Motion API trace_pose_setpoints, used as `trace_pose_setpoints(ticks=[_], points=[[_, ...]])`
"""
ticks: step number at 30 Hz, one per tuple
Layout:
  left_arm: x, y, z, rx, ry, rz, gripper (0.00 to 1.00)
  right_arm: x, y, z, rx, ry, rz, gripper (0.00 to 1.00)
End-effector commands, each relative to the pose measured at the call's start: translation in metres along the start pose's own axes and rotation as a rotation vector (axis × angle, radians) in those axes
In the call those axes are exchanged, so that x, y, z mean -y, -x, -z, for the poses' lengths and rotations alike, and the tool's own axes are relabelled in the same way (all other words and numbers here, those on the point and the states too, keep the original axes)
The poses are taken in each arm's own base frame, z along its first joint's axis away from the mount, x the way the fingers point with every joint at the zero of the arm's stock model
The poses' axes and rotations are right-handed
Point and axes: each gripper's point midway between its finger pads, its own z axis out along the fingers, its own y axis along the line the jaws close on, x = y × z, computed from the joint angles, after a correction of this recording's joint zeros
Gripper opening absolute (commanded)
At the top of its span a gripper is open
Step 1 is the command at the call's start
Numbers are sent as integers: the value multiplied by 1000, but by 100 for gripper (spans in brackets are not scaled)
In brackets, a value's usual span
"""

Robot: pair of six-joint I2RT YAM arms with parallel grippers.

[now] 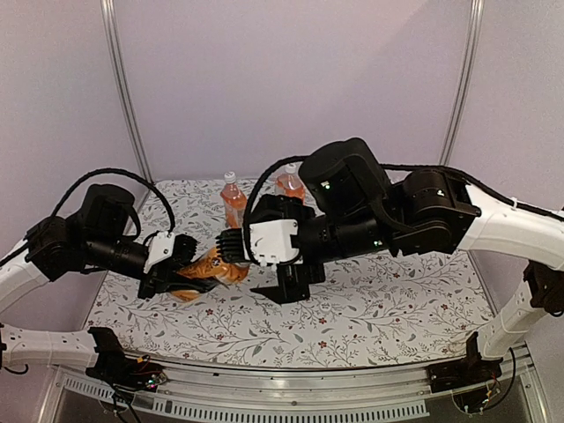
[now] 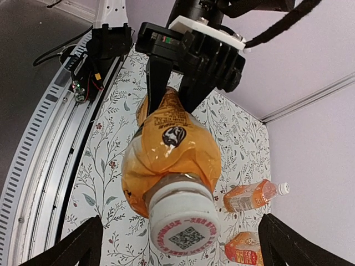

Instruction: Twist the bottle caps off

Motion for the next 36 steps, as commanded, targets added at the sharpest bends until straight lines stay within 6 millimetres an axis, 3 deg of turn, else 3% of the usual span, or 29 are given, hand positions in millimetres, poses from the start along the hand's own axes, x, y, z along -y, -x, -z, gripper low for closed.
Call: trace_pose_setpoints(ticks=[1, 8, 12, 15, 18, 21, 23, 27, 31, 33, 36], points=[[-35, 1, -4, 6, 197, 28, 0, 32, 12, 22, 81, -148, -219, 99], [-94, 0, 5, -5, 536, -41, 1, 70, 8, 27, 220, -139, -870, 98], [-103, -1, 9, -33, 606, -106, 1, 90, -19, 17, 192, -192, -1197, 89], [-105, -1, 8, -48, 625, -135, 1, 95, -23, 7, 207, -150, -1364, 81], [-105, 1, 8, -48, 624, -145, 1, 90, -12, -1, 214, -66, -1384, 68], [-104, 1, 6, -45, 616, -147, 1, 88, -16, -8, 192, -57, -1391, 56], [-103, 2, 4, -37, 605, -148, 1, 88, -17, -9, 188, -61, -1392, 42], [-103, 2, 2, -35, 609, -142, 1, 83, -19, -10, 170, -42, -1391, 32], [-103, 3, 2, -34, 609, -149, 1, 78, -22, -11, 154, -38, -1364, 1], [-96, 3, -2, -27, 566, -152, 0, 75, -22, -9, 148, -22, -1317, 0], [-65, -5, -14, -33, 381, -140, 0, 59, -20, -3, 105, 14, -1143, 0]])
